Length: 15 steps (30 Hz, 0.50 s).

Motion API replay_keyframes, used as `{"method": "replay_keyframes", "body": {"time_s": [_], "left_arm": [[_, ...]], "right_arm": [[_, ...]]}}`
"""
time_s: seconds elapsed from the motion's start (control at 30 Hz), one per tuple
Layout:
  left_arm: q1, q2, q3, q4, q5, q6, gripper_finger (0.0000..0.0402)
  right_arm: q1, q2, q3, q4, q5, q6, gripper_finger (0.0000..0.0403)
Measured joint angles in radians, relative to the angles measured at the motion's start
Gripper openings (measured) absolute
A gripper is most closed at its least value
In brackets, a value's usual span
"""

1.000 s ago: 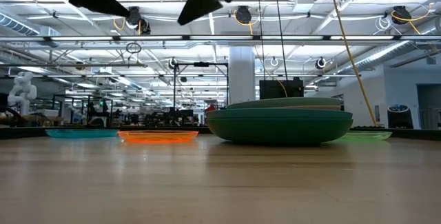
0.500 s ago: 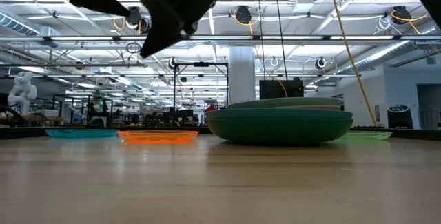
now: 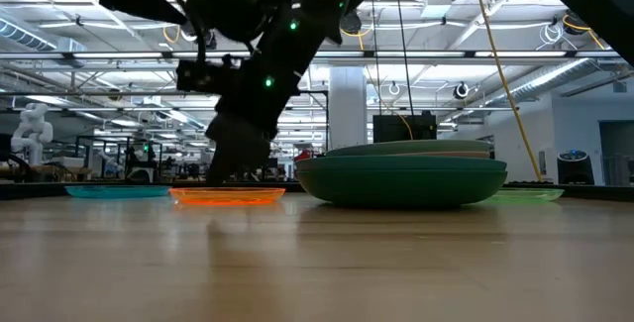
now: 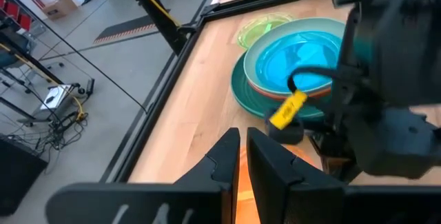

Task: Stack plastic plates
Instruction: Stack the orange plate on top of the blue plate

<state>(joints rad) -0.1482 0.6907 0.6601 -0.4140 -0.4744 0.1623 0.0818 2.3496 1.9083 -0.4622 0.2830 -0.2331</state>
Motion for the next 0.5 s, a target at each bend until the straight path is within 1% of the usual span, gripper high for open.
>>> {"method": "replay_keyframes", "body": {"time_s": [0.1, 0.23, 0.37, 0.5], "left_arm": [[0.000, 0.000, 0.000, -0.001, 0.000, 0.000, 0.0035], [0.000, 0.000, 0.000, -0.002, 0.000, 0.000, 0.0035], [0.000, 0.000, 0.000, -0.003, 0.000, -0.001, 0.0035], [0.000, 0.000, 0.000, -0.004, 0.000, -0.001, 0.0035]], "right_arm": [[0.001, 0.010, 0.000, -0.014, 0.001, 0.001, 0.0037], [0.001, 0.005, 0.000, -0.007, 0.007, 0.003, 0.0078], [0.001, -0.002, 0.000, -0.001, 0.056, 0.007, 0.0118], [-0.006, 0.004, 0.000, -0.018, 0.050, 0.042, 0.0142]]}}
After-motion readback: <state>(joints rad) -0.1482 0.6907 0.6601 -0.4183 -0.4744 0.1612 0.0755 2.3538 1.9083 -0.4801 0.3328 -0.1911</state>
